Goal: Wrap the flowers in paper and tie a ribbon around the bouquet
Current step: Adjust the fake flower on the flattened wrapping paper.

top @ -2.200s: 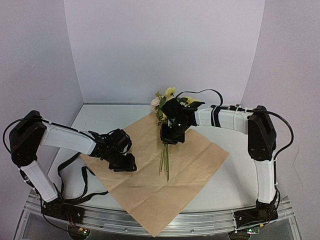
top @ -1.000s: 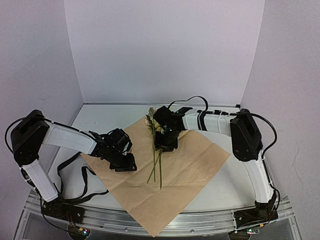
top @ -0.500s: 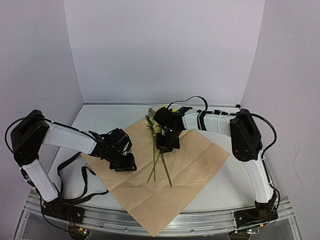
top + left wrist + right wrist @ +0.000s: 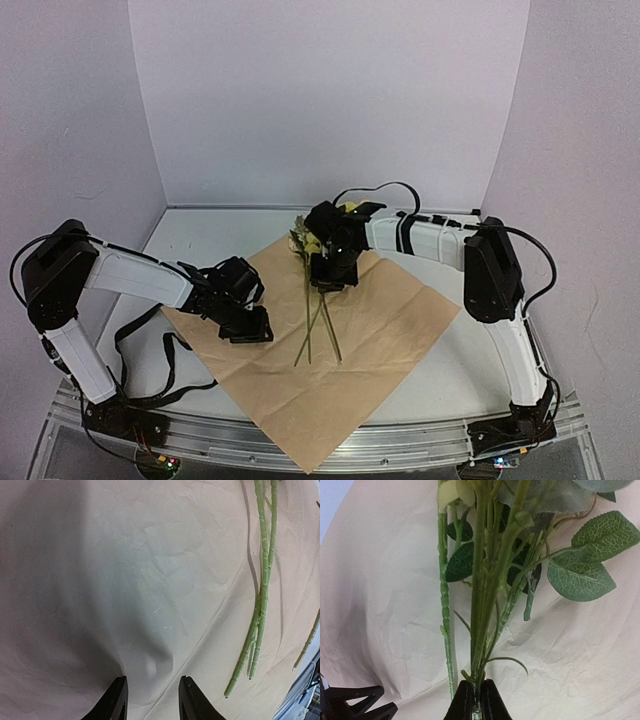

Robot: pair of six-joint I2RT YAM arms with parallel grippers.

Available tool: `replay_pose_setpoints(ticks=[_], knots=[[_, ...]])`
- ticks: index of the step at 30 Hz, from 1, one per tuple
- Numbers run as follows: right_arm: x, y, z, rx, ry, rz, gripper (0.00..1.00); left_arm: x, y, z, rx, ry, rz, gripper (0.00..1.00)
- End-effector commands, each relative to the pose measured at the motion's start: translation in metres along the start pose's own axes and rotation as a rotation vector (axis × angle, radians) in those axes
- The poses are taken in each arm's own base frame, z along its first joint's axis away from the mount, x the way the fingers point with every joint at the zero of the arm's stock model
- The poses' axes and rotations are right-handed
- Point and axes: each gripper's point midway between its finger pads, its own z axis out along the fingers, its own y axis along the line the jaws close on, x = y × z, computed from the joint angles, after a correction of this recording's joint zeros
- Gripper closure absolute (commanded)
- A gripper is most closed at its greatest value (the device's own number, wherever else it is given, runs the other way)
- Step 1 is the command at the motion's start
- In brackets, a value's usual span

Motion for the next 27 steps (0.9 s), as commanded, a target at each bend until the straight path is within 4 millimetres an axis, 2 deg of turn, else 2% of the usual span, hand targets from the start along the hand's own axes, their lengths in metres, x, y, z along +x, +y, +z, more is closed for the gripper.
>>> replay_pose_setpoints(ticks=[1,5,7,14,18,21,25,27], knots=[[-0.025,0.011,-0.007,-0.007,-0.084,0.044,1.0,0.006,0.007,0.005,-0.015,0.028,0.008,0.63],[-0.026,0.009,0.0,0.002,-0.09,0.099,1.0,0.006,0.006,0.004,-0.012,0.027,0.01,0.63],[-0.025,0.009,0.003,0.001,-0.091,0.115,0.96,0.006,0.006,0.004,-0.011,0.028,0.009,0.63],[-0.027,0.012,-0.003,-0.033,-0.096,0.137,0.62,0.003,0.004,-0.002,-0.007,0.012,0.009,0.62],[-0.023,0.019,-0.02,-0.084,-0.083,0.112,0.44,-0.003,-0.003,-0.009,0.013,-0.008,0.022,0.58],[-0.015,0.018,-0.042,-0.12,-0.086,0.047,0.32,-0.013,-0.015,-0.02,0.039,-0.041,0.048,0.54],[0.012,0.008,-0.074,-0.134,-0.088,-0.111,0.21,-0.025,-0.032,-0.045,0.06,-0.107,0.072,0.48],[0.032,-0.001,-0.091,-0.125,-0.105,-0.218,0.19,-0.023,-0.036,-0.058,0.054,-0.134,0.049,0.43]])
